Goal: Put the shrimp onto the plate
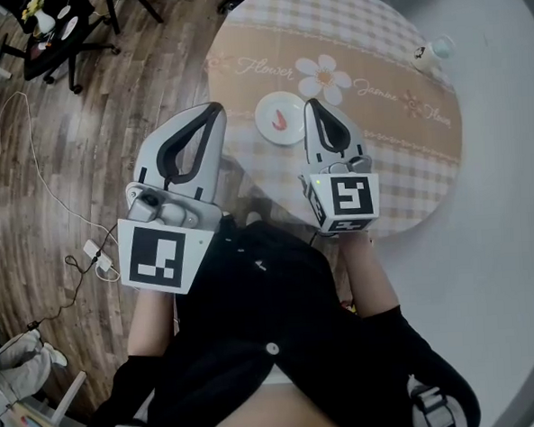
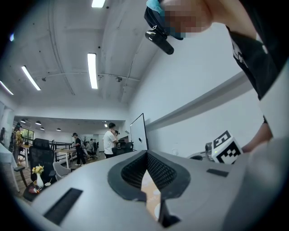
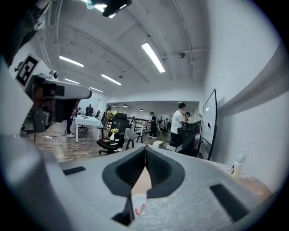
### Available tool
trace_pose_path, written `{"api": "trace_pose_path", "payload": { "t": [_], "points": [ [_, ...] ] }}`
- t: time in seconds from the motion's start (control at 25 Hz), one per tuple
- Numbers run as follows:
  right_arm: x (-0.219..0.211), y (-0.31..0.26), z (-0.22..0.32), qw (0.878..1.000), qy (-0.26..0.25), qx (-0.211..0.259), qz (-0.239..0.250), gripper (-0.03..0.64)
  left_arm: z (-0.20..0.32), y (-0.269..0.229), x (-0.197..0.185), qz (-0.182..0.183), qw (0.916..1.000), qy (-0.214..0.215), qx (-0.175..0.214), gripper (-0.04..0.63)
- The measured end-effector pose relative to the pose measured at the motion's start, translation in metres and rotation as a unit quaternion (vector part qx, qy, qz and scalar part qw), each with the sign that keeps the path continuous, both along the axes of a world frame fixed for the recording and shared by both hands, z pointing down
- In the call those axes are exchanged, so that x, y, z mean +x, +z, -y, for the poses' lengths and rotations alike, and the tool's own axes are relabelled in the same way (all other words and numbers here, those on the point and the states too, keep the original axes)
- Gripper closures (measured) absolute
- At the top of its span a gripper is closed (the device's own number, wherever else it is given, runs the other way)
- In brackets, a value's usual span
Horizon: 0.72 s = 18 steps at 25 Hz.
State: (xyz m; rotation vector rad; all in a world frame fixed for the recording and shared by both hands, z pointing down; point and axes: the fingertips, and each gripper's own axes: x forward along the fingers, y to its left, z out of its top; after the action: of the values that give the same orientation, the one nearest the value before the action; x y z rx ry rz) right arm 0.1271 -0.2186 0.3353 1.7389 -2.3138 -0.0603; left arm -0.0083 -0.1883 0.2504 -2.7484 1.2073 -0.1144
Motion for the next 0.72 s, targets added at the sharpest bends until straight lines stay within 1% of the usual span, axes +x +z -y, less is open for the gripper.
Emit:
{"api": "trace_pose_path", "payload": {
  "t": [0.16, 0.4, 0.56, 0.72],
  "points": [
    [-0.008, -0.031, -0.008, 0.999, -0.018, 0.039, -0.019, 0.615, 0.000, -0.008, 0.000, 0.002, 1.0000, 0.005, 0.007, 0.592],
    [-0.018, -0.066, -0.022, 0.996, -0.035, 0.080, -0.036, 0.615, -0.001, -0.016, 0.005, 0.002, 0.9997, 0.010, 0.020, 0.592],
    [-0.020, -0.086, -0.031, 0.993, -0.037, 0.108, -0.041, 0.615, -0.004, -0.018, 0.008, 0.000, 0.9996, 0.015, 0.024, 0.592],
    [-0.021, -0.105, -0.037, 0.991, -0.036, 0.127, -0.033, 0.615, -0.005, -0.023, 0.006, -0.001, 0.9994, 0.017, 0.029, 0.592]
  ]
}}
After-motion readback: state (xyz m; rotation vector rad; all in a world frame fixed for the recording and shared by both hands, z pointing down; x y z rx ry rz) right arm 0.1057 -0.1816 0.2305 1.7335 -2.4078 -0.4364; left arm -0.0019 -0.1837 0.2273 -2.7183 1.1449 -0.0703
